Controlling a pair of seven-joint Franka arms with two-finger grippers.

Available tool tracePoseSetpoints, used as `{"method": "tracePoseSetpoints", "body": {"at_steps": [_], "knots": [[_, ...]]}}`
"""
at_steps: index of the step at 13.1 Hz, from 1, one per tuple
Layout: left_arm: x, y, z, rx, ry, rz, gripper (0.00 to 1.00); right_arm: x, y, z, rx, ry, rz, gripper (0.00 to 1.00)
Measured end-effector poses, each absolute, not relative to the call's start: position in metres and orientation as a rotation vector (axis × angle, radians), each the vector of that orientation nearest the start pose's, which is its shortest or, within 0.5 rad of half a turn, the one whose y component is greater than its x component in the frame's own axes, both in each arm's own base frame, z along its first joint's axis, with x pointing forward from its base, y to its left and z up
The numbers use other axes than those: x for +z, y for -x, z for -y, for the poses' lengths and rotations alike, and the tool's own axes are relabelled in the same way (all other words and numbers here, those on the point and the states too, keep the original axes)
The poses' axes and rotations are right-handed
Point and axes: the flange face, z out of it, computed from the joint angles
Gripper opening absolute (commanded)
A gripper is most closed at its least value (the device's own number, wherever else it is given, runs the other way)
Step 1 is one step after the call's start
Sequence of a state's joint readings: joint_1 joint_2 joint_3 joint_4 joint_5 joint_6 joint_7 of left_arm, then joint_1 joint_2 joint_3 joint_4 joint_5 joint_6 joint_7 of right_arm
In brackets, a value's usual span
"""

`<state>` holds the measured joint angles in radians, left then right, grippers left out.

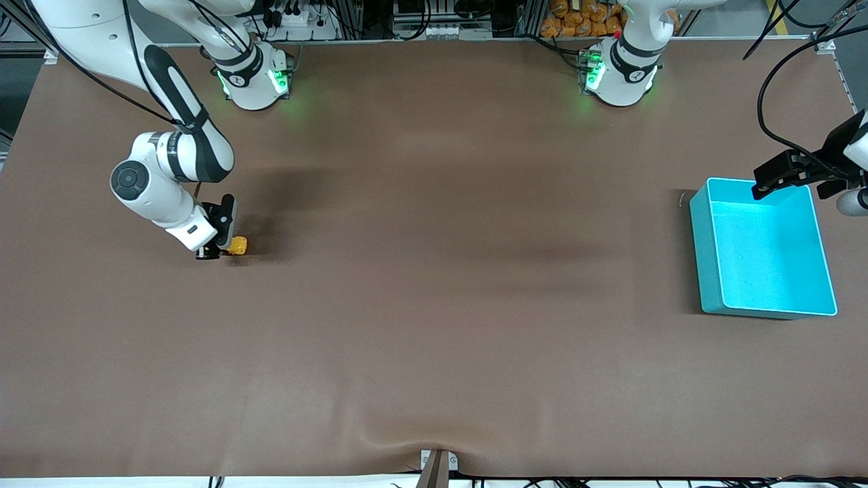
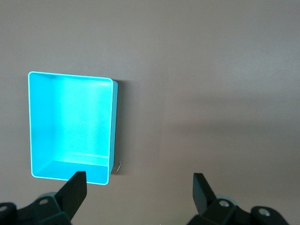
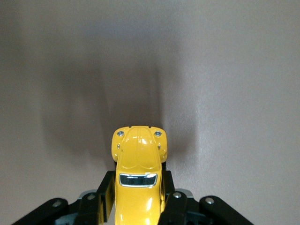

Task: Wind and store yellow beetle car
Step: 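Drag the car backward along the table with the right gripper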

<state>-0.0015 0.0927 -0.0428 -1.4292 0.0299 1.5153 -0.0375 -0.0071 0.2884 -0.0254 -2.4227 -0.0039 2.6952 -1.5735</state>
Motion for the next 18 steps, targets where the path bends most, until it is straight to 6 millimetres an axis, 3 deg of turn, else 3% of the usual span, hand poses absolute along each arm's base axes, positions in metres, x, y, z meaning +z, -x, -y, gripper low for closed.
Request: {"method": "tracePoseSetpoints", "body": {"at_steps": [6,18], "knots": [[0.631,-0.578,0.021,0.017,3.115,-0.009,1.00,0.190,-0.491,0.035,0.032,2.245,2.184,0.33],[0.629,-0.578,0.025,0.025,3.115,-0.020,1.00,0.189,-0.493,0.097,0.031,2.194,2.232,0.35]]}}
